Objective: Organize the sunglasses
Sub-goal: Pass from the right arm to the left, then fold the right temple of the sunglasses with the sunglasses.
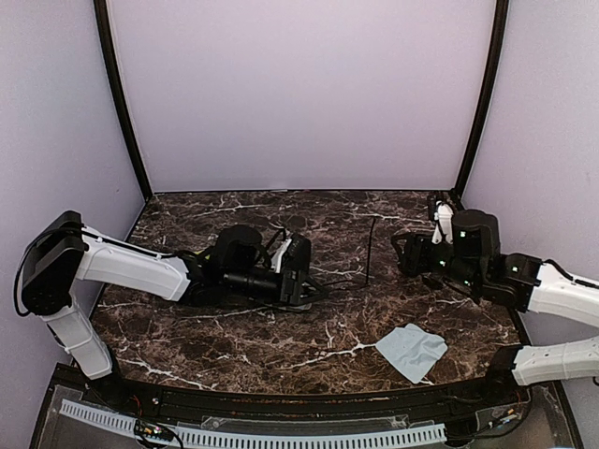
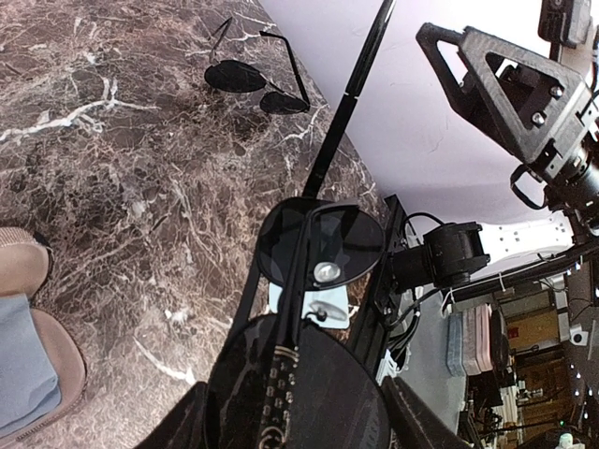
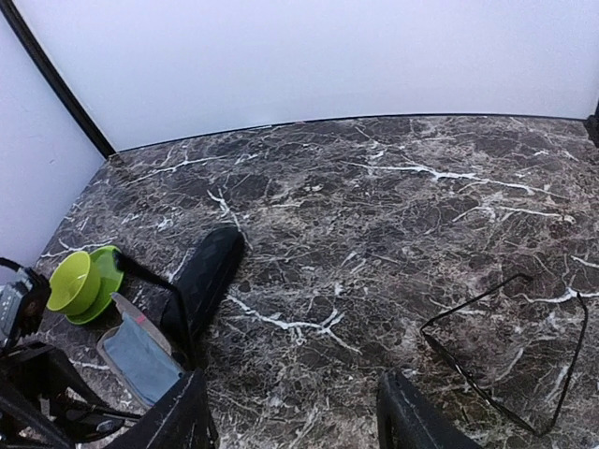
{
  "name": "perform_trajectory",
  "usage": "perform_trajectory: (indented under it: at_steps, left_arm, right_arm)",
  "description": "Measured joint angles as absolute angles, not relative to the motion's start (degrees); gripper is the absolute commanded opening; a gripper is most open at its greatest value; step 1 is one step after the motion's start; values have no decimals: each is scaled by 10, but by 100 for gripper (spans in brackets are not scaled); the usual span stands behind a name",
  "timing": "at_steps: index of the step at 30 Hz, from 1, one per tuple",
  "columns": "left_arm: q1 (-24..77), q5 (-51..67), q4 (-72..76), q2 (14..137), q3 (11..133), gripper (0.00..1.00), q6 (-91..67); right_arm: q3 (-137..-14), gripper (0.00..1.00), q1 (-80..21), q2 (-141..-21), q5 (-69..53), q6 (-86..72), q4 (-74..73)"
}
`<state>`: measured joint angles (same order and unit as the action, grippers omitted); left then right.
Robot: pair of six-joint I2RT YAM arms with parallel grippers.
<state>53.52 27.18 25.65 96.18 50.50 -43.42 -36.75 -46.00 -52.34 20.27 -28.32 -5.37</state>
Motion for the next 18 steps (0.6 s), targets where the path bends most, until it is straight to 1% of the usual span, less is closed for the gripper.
perform_trajectory:
  at_steps: [9,18]
  left_arm:
    - [535,272,256,962,505,40,-422]
    - [535,274,256,962,505,40,-417]
  right_arm:
    - [-446,55,-450,-655,171,-266,-73]
    - [-451,52,-450,-688,111,-257,-65]
